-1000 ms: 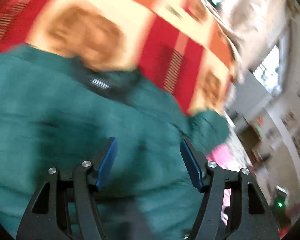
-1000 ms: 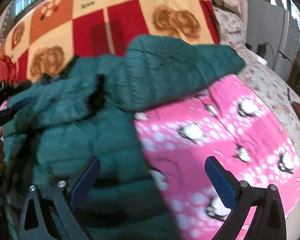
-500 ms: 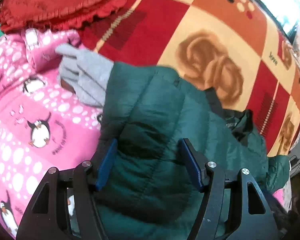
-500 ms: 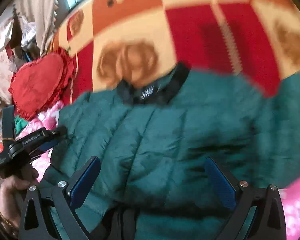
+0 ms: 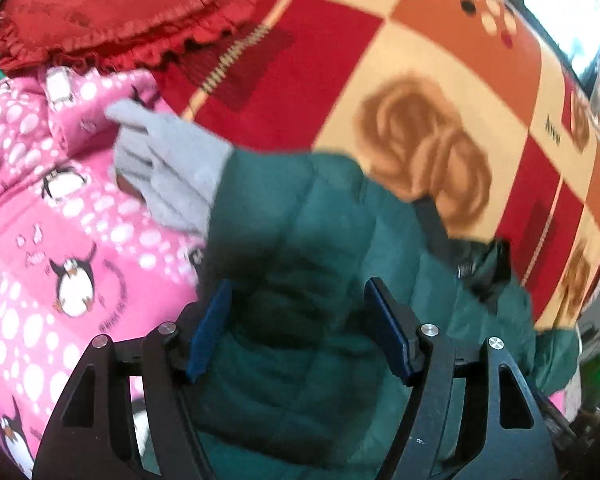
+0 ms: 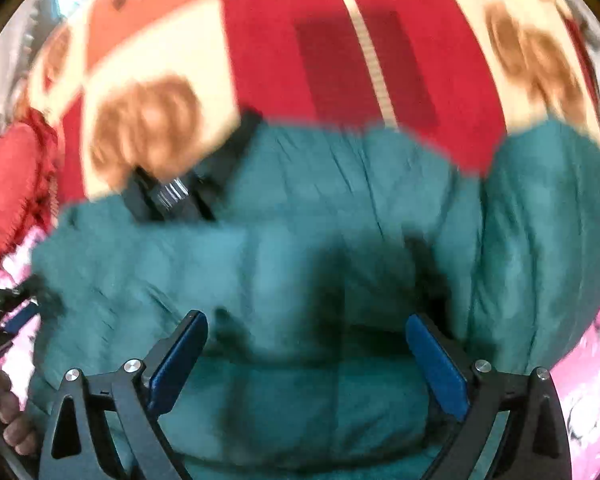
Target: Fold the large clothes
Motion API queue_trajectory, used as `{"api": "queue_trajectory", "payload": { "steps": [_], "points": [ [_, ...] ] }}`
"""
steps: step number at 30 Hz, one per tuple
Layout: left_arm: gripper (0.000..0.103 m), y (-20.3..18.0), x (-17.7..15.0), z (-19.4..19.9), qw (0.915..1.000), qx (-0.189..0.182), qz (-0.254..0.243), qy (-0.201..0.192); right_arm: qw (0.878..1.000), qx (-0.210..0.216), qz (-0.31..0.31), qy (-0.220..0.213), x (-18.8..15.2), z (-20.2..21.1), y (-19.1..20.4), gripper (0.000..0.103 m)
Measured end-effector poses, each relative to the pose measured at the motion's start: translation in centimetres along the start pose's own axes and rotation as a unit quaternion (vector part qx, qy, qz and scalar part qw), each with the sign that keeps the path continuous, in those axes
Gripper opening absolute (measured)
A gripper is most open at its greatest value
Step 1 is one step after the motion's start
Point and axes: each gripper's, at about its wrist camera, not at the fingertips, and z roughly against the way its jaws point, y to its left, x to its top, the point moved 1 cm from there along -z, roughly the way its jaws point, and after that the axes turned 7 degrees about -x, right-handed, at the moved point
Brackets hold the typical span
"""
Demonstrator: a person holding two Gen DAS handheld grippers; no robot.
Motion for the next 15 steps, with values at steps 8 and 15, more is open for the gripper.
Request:
{"api": "queue_trajectory", "payload": {
  "steps": [8,15],
  "points": [
    [0.079,1.4,-0.8,-4.0,0.9977,0.016,-0.001,0.066,0.996,0.038,0.026,0.07,-1.0,-5.7,0.9,0.103],
    [0.079,1.6,-0.6,-1.5,0.9992,0.021,0.012,0.033,0.998,0.032,0.018,0.052,-0.6,-4.0,1.1,0.103]
  ]
}}
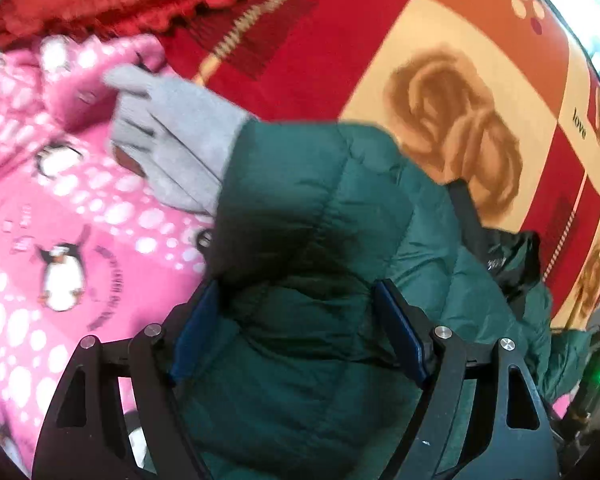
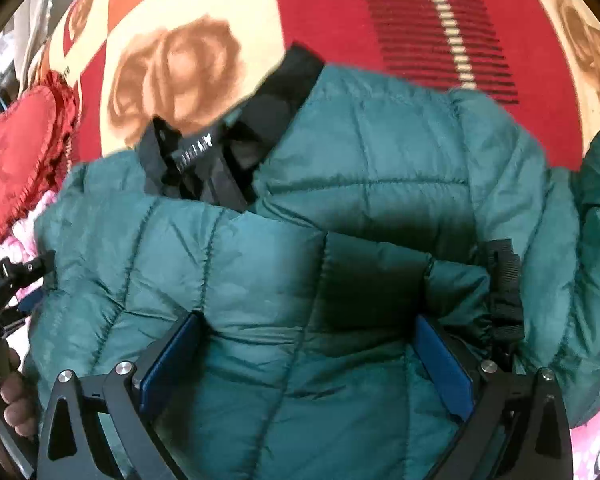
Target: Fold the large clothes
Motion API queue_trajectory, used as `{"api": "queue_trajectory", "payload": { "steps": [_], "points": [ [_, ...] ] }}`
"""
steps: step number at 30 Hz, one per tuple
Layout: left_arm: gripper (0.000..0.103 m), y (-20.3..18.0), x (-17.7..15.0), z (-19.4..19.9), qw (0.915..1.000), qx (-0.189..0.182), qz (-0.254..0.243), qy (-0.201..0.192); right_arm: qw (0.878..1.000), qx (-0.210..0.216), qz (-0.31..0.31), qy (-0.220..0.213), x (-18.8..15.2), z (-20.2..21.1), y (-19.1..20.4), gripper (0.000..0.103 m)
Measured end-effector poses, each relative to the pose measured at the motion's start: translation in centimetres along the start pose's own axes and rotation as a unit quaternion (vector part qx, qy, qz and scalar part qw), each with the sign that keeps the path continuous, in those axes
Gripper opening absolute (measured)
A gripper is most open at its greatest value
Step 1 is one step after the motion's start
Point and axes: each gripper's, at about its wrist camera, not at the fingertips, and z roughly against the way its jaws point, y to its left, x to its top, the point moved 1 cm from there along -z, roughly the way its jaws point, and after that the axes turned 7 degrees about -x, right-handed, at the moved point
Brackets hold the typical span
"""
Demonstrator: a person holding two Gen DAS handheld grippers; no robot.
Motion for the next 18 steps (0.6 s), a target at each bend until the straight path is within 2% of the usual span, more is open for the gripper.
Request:
{"api": "queue_trajectory", "payload": {
  "steps": [4,6,9,10,11,12,15,18],
  "points": [
    [0.08,-2.3,-0.5,3.5,0.9985,-0.031,-0.037,-0.027,1.0,-0.021,0.009,-0.02,-0.1,4.3,1.4,0.103],
    [0.08,-3.4,-1.3,3.7,0.9975,-0.03,-0.061,-0.018,0.999,-0.029,0.025,-0.014,-0.9,5.1,2.2,0.103],
    [0.08,-4.8,-3.6,1.4,0.9931,-0.003,-0.105,0.052,0.998,-0.041,0.047,0.019,-2.7,3.8,2.8,0.103],
    [0.08,-5.0,-4.7,0.0,0.9884,0.021,-0.126,0.082,0.997,-0.044,0.05,0.04,-3.1,2.5,2.6,0.103],
    [0.08,-5.3,-5.3,-0.5,0.9851,0.039,-0.144,0.085,0.995,-0.043,0.054,0.066,-3.7,1.1,2.3,0.103],
    [0.082,-5.7,-5.7,-0.7,0.9824,0.052,-0.161,0.079,0.995,-0.036,0.05,0.075,-4.0,0.4,1.9,0.103],
    [0.082,-5.8,-5.7,-0.3,0.9825,0.054,-0.161,0.077,0.997,-0.027,0.029,0.065,-3.4,1.5,1.0,0.103],
    [0.082,-5.9,-5.6,1.0,0.9852,0.049,-0.151,0.065,0.998,-0.059,0.025,0.004,-2.7,4.6,-0.8,0.103]
  ]
}}
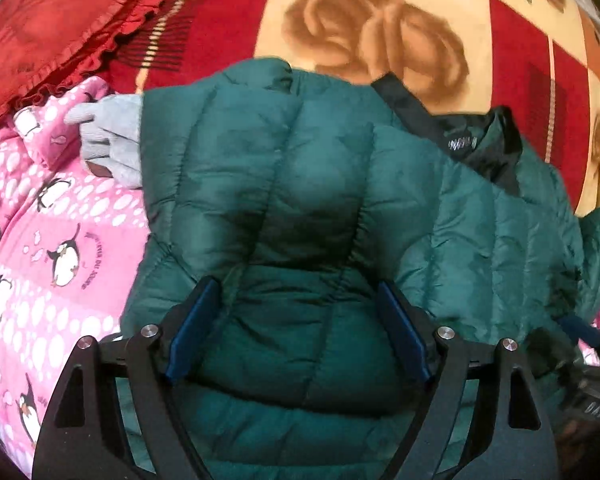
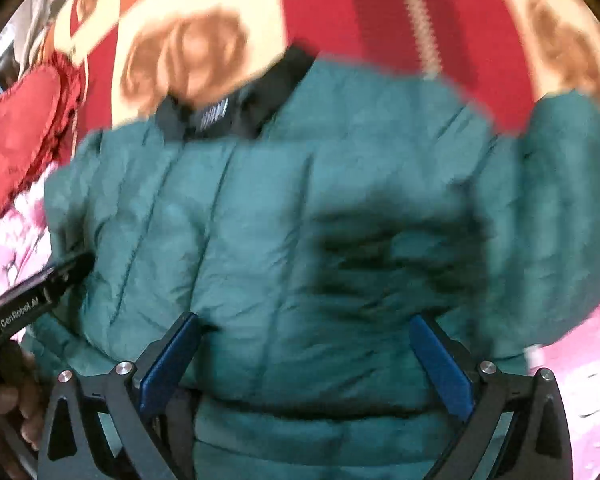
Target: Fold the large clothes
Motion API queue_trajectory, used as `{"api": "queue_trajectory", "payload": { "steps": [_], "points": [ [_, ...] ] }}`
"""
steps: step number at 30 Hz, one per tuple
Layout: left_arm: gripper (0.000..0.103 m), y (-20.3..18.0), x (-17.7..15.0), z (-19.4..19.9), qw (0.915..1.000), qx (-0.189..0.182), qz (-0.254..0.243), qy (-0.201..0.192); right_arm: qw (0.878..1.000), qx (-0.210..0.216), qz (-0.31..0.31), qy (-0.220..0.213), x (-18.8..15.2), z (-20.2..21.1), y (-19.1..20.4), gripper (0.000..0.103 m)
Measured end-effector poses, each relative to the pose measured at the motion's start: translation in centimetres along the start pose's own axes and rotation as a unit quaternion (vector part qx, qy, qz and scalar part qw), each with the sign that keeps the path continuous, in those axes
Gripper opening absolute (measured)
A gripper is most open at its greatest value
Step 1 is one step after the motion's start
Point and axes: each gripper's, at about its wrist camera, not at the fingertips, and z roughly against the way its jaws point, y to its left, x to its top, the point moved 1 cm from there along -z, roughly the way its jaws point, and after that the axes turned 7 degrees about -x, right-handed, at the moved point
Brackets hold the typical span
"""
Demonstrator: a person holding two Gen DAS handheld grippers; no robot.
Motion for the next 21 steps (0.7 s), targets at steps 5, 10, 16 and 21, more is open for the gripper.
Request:
{"api": "queue_trajectory", "payload": {
  "steps": [5,10,16,21],
  "points": [
    [0.082,-1.6,-0.5,2.1,0.9992,-0.03,-0.012,-0.024,0.99,-0.085,-0.062,-0.098,0.9,4.2,-8.6,0.103],
    [0.082,-4.0,-1.3,2.2,0.997,-0.055,-0.052,-0.016,0.966,-0.18,-0.116,-0.146,-0.4,5.2,-19.8,0.103],
    [0.082,-4.3,-1.2,1.7,0.9975,-0.047,-0.05,-0.015,0.938,-0.171,-0.271,-0.132,-1.0,5.5,-37.4,0.102],
    [0.082,-4.0,-0.6,0.8,0.9981,-0.034,-0.048,-0.02,0.944,-0.053,-0.317,-0.073,0.3,1.2,-43.1,0.101]
  ]
}}
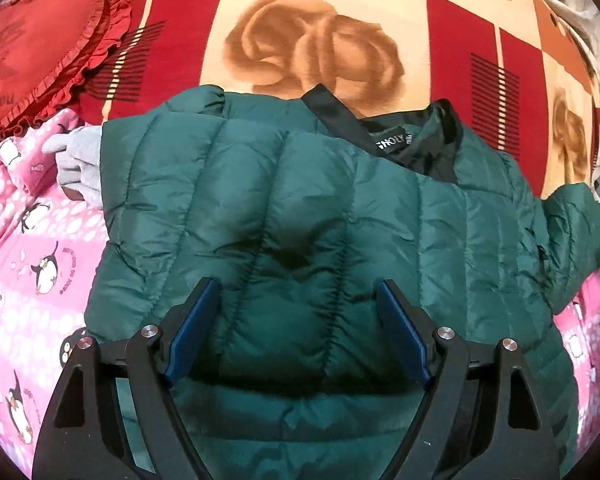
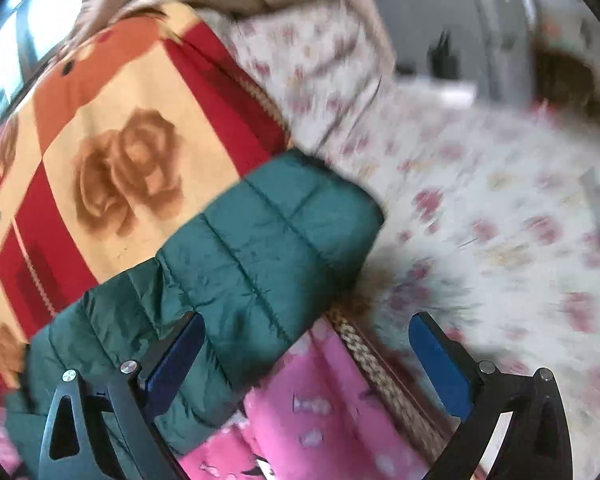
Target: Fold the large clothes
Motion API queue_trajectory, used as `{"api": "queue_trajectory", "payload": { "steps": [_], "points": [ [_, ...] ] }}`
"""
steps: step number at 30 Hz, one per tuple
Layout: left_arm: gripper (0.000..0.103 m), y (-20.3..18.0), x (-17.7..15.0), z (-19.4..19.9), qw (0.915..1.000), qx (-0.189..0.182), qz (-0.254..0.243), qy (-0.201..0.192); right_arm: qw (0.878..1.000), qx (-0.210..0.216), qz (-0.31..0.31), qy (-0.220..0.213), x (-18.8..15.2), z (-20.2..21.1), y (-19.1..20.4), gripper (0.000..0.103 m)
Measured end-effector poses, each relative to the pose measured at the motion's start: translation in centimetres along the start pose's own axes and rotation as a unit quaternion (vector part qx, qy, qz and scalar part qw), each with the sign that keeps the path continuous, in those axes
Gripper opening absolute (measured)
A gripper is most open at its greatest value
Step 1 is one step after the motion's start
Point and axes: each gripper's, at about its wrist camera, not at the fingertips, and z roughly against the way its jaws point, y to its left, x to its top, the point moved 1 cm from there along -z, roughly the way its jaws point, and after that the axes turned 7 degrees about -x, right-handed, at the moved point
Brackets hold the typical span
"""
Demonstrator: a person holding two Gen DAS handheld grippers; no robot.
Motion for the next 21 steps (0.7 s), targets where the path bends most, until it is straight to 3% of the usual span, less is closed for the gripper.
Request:
{"api": "queue_trajectory", "payload": {
  "steps": [1,7,11,14,16,21],
  "points": [
    [0.082,-0.1,0.0,-0.2,1.0,0.003,-0.003,0.0,0.999,0.023,-0.016,0.02,0.3,-1.2,-0.4,0.102],
    [0.082,-0.3,-0.1,-0.6,0.9999,0.01,-0.01,0.001,0.997,0.069,-0.004,0.017,1.9,-3.6,1.6,0.102],
    [0.082,-0.2,0.0,-0.8,0.9999,0.012,-0.011,0.0,0.996,0.082,-0.041,-0.019,2.6,-3.9,1.3,0.099],
    [0.082,0.0,0.1,-0.9,0.9999,0.012,-0.007,0.0,0.994,0.07,-0.071,-0.05,2.5,-3.4,0.3,0.082],
    [0.082,0.1,0.2,-0.9,0.9999,0.013,-0.005,0.001,0.993,0.078,-0.071,-0.051,1.8,-3.0,0.4,0.042],
    [0.082,0.4,0.3,-0.7,0.9998,0.019,0.002,-0.001,0.994,0.063,-0.002,-0.093,1.2,0.2,3.4,0.024]
  ]
}}
